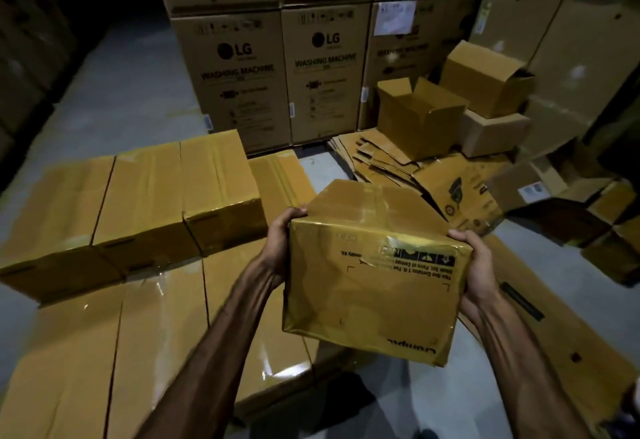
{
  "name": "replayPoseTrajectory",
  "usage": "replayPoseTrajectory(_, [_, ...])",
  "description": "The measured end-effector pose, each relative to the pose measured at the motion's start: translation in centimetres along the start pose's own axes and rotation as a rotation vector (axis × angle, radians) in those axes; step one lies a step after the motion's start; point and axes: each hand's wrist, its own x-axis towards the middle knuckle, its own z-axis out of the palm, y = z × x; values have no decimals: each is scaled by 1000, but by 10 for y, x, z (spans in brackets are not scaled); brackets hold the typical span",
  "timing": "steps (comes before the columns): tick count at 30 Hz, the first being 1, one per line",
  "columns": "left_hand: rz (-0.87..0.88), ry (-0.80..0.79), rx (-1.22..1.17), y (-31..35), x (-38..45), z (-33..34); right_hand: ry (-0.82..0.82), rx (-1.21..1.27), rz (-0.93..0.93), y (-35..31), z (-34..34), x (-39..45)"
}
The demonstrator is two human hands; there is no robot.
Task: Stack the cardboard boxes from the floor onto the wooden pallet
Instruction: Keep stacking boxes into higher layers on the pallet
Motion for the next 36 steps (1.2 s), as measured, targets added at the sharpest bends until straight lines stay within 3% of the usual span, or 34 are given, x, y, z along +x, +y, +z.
replayPoseTrajectory(6, [16,54,-97,-11,52,95,-56,-46,102,-63,-63,85])
replayPoseTrajectory(11, [14,115,-197,-29,79,136,-167,-164,185,-103,-84,154])
replayPoseTrajectory(15, [23,282,-294,-31,103,133,-245,-178,220,-106,-78,209])
replayPoseTrajectory(23, [159,329,-270,15,185,119,-349,-244,219,-108,-37,321])
replayPoseTrajectory(27, [196,384,-225,39,233,112,-296,-234,239,-115,-15,375])
replayPoseTrajectory(36, [180,559,-117,58,305,78,-364,-441,276,-98,34,479])
